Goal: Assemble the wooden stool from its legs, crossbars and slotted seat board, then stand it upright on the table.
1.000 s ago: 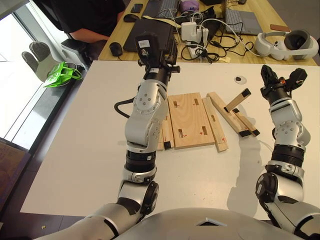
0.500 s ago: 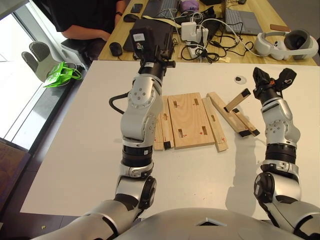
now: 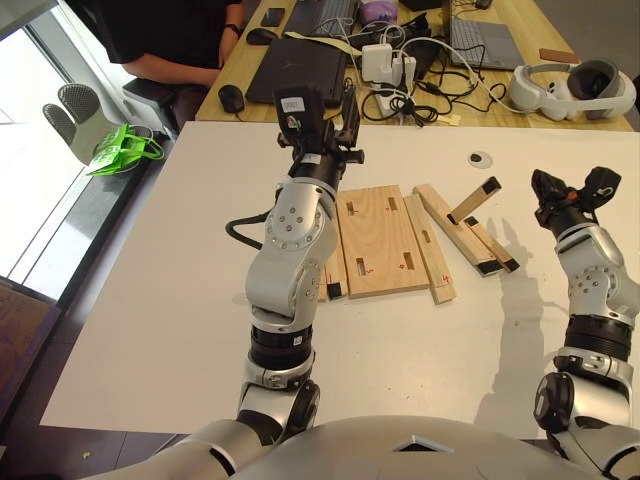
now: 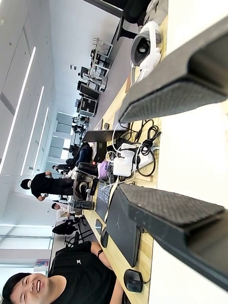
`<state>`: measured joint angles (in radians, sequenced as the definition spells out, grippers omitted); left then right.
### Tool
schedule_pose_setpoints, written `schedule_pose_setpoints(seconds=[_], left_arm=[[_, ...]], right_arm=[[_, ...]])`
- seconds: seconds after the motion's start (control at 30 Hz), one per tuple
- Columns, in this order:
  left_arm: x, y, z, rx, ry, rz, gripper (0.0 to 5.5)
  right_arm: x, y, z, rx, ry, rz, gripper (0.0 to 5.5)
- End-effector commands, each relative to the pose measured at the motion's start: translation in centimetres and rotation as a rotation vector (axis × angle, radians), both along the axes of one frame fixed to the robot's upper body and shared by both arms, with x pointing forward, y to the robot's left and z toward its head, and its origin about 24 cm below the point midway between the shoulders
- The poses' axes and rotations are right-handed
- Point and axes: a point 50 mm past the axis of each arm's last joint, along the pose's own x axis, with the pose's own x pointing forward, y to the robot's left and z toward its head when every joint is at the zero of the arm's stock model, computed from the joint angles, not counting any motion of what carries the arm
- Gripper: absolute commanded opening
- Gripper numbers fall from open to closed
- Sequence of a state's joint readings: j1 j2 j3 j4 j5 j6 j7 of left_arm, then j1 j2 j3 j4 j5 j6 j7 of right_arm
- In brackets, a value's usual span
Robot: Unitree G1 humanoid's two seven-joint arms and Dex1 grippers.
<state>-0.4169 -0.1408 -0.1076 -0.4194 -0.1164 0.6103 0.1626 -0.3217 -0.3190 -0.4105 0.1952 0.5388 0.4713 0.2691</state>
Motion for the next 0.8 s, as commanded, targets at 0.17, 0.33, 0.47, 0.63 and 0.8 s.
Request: schedule_pose_setpoints(seconds=[0.17,0.33,0.47,0.63,0.8], left_arm=[[-0.5,-0.1,-0.6,-0.010,0.033,0.020,2.35],[-0.7,-0.6,-0.8,-0.024,0.038,0.033,2.35],[-0.8,-0.9,-1.0,-0.031,0.039,0.036,2.35],[-0.6,-1.2,-1.0,-0.034,0.031,0.024,2.35],[-0.8,-0.8,-1.3,-0.037,0.037,0.042,2.35]], right_arm=[[-0.9,5.3,2.1,-0.007,-0.018,0.499,1.35],[-0.7,4.9,3.8,-0.063,0.013,0.635,1.35],[0.1,4.1,5.0,-0.085,0.033,0.673,1.35],[0.2,5.3,3.9,-0.085,0.063,0.710,1.35],[2.8,-0.4,8.7,0.224,-0.230,0.235,1.35]])
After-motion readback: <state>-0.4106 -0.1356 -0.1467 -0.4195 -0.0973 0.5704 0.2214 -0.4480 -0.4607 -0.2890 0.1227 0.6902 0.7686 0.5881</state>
